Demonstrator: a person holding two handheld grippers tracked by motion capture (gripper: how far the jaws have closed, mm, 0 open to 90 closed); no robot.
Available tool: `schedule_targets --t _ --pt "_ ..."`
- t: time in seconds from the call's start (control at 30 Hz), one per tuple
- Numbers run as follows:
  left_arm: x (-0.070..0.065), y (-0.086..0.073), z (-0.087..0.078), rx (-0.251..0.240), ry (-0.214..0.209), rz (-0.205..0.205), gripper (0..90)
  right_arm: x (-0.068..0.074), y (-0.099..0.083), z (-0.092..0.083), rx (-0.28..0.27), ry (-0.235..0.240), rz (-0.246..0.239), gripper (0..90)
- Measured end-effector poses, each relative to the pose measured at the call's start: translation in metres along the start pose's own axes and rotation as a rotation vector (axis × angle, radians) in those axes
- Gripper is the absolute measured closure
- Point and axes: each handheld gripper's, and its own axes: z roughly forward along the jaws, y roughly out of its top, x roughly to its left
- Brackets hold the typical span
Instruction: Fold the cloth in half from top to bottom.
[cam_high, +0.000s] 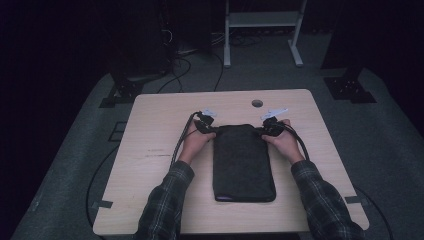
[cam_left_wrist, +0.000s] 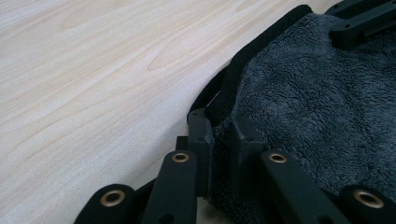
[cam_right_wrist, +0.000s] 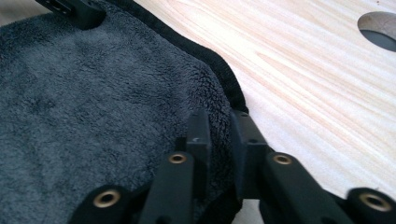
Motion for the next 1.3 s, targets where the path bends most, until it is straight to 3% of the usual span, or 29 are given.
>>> schedule_targets --t 0.13,0.23,0.4,0.57,0.73,0.9,1.13,1.3 --pt "-0.003 0.001 -0.001 0.001 0.014 0.018 83.1 0.004 0.002 0.000 0.008 -0.017 0.014 83.4" --pt "-0.002 0.004 -0.006 -0.026 0.017 0.021 83.5 0.004 0.004 -0.002 0.014 -0.015 0.029 84.0" --pt "0.000 0.021 -0.025 -0.115 0.031 0.044 83.6 -0.001 0.015 -0.017 -0.066 0.001 0.064 84.1" --pt "-0.006 0.033 -0.045 -0.158 0.023 0.102 83.5 0.001 0.026 -0.034 -0.115 0.000 0.034 83.9" --pt "-0.015 0.021 -0.062 -0.183 -0.041 0.128 83.6 0.010 0.018 -0.050 -0.154 0.034 0.002 83.9" --pt "-0.027 0.007 -0.076 -0.183 -0.092 0.159 83.6 0.028 0.002 -0.063 -0.170 0.077 -0.032 83.9" --pt "-0.047 -0.015 -0.094 -0.188 -0.157 0.165 83.5 0.051 -0.018 -0.082 -0.177 0.118 -0.070 83.8" --pt "-0.063 -0.030 -0.103 -0.165 -0.187 0.161 83.5 0.064 -0.033 -0.091 -0.174 0.148 -0.081 83.6"
